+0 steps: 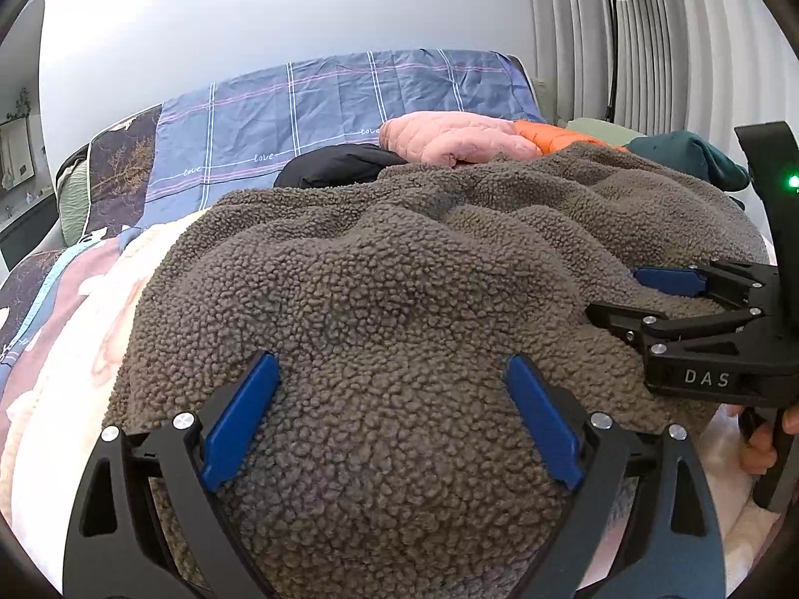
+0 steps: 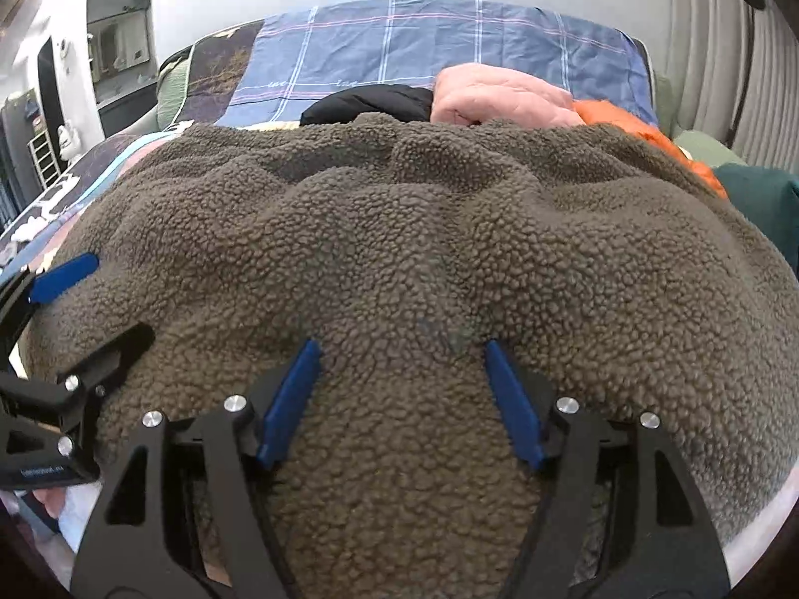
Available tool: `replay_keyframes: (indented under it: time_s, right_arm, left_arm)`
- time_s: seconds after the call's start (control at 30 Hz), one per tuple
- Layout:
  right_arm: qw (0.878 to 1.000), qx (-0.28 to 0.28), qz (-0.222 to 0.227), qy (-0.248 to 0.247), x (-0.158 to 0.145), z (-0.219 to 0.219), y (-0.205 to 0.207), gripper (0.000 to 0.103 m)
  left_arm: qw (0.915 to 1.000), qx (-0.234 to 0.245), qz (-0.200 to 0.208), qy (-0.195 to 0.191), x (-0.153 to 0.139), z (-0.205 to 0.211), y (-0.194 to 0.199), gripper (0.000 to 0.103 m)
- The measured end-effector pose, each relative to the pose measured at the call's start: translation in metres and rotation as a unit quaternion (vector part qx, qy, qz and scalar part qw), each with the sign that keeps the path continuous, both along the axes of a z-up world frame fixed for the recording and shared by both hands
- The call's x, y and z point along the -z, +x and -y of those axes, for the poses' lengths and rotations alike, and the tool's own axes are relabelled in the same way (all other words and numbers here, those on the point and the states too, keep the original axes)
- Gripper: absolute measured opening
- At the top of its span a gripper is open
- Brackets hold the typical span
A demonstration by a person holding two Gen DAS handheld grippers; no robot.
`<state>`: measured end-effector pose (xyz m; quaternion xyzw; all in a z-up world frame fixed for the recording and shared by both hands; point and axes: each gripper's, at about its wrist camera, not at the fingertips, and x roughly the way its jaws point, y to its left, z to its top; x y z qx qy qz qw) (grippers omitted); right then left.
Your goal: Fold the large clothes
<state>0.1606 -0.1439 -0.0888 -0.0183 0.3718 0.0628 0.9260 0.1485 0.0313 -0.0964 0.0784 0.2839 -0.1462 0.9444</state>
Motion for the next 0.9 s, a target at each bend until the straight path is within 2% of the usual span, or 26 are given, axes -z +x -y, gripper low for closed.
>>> replay_keyframes:
  time_s: [0.07,0.13,0.2,0.27,0.33,0.37,0.43,0.47,0.5,0.57,0.7,0.9]
  right_arm:
    - [1.000,0.000,0.000,-0.004,-0.002,0.000,0.001,0.071]
    - [1.000,0.001,0.001,-0.004,-0.001,-0.001,0.001,0.071]
    - [1.000,0.001,0.003,-0.003,0.002,-0.002,-0.003,0.071]
    - [1.000,0.001,0.002,-0.003,0.003,-0.002,-0.004,0.071]
    - [1.000,0.002,0.003,-0.003,0.003,-0.002,-0.004,0.071]
    - [1.000,0.001,0.003,-0.003,0.004,-0.002,-0.005,0.071]
    - [1.000,0.002,0.003,-0.004,0.004,-0.002,-0.008,0.071]
    - [1.000,0.002,0.004,-0.006,0.004,-0.003,-0.009,0.071]
    - [1.000,0.002,0.004,-0.007,0.004,-0.003,-0.008,0.071]
    - [1.000,0.003,0.005,-0.009,0.004,-0.004,-0.009,0.071]
    - [1.000,0.005,0.005,-0.011,0.004,-0.006,-0.010,0.071]
    - [1.000,0.006,0.008,-0.014,0.005,-0.009,-0.011,0.071]
  left_arm:
    - [1.0000,-0.004,0.001,-0.001,-0.001,-0.001,-0.001,0.092]
    - [0.9999,-0.008,0.002,-0.007,-0.008,-0.004,-0.004,0.081]
    - [0.9982,-0.018,-0.013,-0.056,-0.024,-0.023,-0.005,0.056]
    - [0.9937,-0.030,-0.023,-0.105,-0.036,-0.046,-0.003,0.047]
    - [0.9887,-0.056,-0.023,-0.137,-0.041,-0.073,0.000,0.047]
    - [0.9876,-0.078,-0.028,-0.133,-0.037,-0.087,0.007,0.047]
    - [0.9854,-0.117,-0.060,-0.108,-0.014,-0.101,0.021,0.055]
    - [0.9808,-0.112,-0.073,-0.143,0.003,-0.113,0.025,0.059]
    - [0.9710,-0.105,-0.085,-0.197,0.012,-0.126,0.026,0.061]
    - [0.9597,-0.103,-0.101,-0.241,0.014,-0.138,0.027,0.062]
    - [0.9657,-0.110,-0.087,-0.219,0.014,-0.131,0.023,0.066]
    - [0.9568,-0.102,-0.091,-0.257,0.019,-0.140,0.022,0.070]
